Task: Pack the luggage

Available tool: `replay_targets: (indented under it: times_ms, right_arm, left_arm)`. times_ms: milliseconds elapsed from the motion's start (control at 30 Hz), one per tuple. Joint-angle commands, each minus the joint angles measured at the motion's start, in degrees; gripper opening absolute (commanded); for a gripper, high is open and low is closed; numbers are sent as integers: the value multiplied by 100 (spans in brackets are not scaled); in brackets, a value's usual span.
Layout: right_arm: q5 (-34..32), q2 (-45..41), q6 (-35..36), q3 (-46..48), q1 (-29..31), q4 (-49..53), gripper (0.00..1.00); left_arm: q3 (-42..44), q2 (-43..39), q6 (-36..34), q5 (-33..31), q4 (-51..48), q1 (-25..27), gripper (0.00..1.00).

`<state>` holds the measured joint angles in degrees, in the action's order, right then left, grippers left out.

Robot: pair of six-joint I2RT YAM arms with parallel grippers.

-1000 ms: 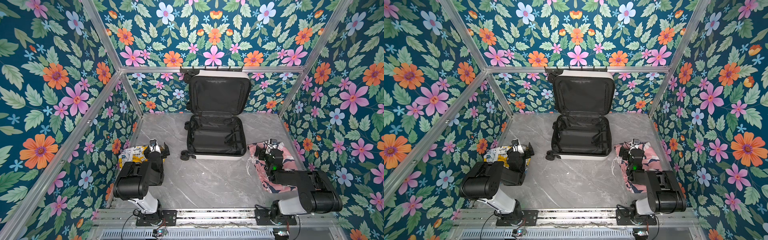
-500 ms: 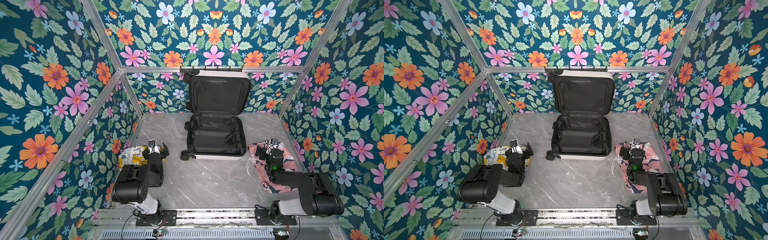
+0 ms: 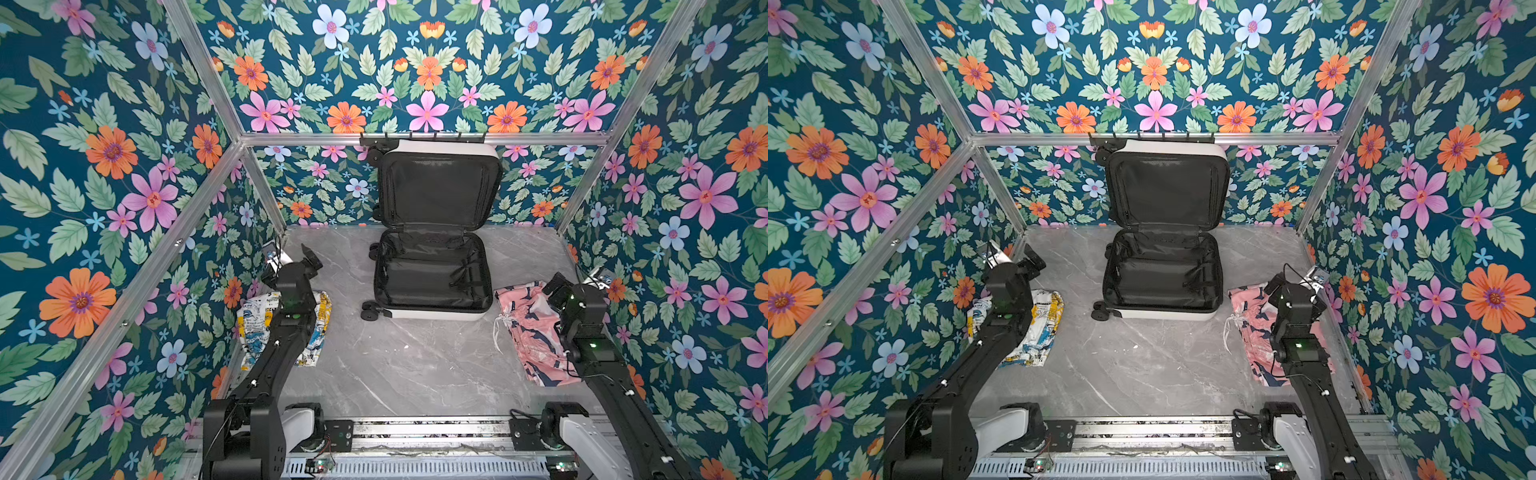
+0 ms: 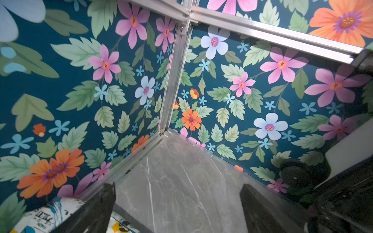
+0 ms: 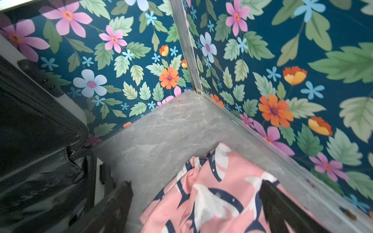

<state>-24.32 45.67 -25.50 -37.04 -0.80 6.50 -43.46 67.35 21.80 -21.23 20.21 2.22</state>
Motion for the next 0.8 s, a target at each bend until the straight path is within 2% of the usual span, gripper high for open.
replay_targets:
  times_ms: [0,133,200,233,300,400,533,667,767]
  right_arm:
    - [449,-151,-1005,-343,3,1933,99]
    - [2253,245,-865,-982,9,2331,97]
    - [2555,498,-939,-1278,10,2729,77]
    - [2572,561,-1043,-1339,9,2898,71]
    - [2576,583,-1197,-1269,9,3058,70]
    - [2886,663,-1409,-1051,-55,3178,75]
    - [3297,1252,-1516,-1139,-212,3474,76]
    - [3856,2065,-1515,-1492,-1055,3864,70]
    - [4111,2261,-1445,-1747,-1670,3831,71]
  left_arm:
    - [-327,39,1153,951,-2016,-8,100]
    - [112,-224,2166,2083,-1689,16,99]
    - [342,-408,2595,2376,-1564,169,97]
    - [413,-520,2720,2395,-1548,344,95]
    - [386,-704,2714,2247,-1627,943,91]
    - [217,-758,2703,2118,-1975,1917,85]
    - [-14,-525,2912,1873,-2213,3215,83]
    - [-609,163,2636,1733,-2335,4267,83]
    - [-1378,982,2175,1848,-2546,4866,83]
